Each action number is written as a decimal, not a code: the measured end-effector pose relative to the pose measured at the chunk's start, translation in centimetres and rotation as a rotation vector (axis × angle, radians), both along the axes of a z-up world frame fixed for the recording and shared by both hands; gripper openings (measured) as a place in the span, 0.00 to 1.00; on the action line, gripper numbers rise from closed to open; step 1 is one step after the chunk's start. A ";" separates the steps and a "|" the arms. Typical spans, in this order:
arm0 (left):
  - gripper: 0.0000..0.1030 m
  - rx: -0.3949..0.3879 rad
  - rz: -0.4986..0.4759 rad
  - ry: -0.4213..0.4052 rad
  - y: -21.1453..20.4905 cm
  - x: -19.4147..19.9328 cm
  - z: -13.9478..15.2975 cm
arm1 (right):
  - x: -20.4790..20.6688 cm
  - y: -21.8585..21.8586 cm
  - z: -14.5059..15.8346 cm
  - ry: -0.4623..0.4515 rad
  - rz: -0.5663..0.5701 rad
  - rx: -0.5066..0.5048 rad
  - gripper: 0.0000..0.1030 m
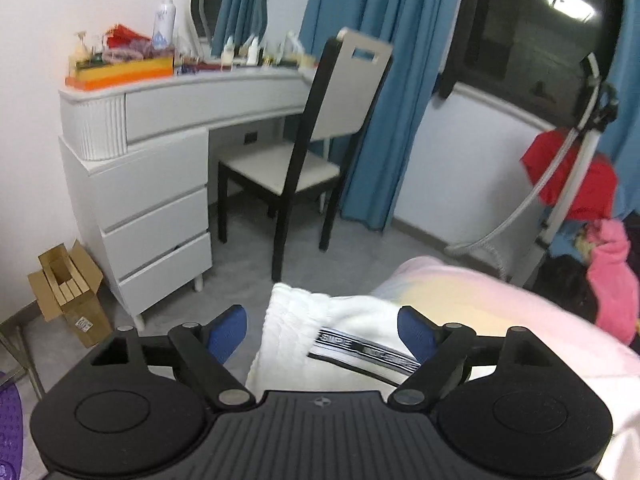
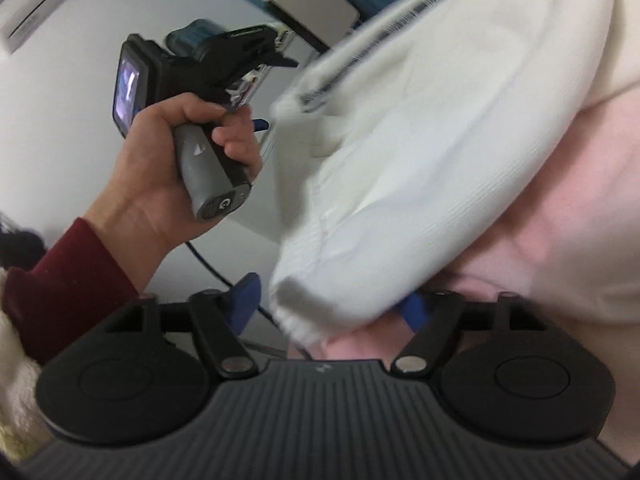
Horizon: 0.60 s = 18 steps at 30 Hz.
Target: Fold clothes
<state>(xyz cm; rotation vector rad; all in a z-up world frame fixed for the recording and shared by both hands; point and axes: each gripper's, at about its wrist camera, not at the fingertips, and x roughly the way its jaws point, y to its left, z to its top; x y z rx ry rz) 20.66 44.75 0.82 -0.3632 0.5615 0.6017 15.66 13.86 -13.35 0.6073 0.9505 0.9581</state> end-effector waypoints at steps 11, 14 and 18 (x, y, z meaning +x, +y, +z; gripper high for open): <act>0.82 -0.009 -0.292 -0.135 -15.4 -4.8 5.5 | -4.5 -16.3 9.0 -0.338 -0.124 -0.211 0.74; 0.82 -0.026 -0.376 -0.140 -21.0 -3.7 5.7 | -5.4 -22.2 10.6 -0.392 -0.216 -0.303 0.74; 0.81 -0.034 -0.472 -0.130 -28.5 -0.4 4.8 | -5.9 -29.3 10.5 -0.448 -0.354 -0.404 0.74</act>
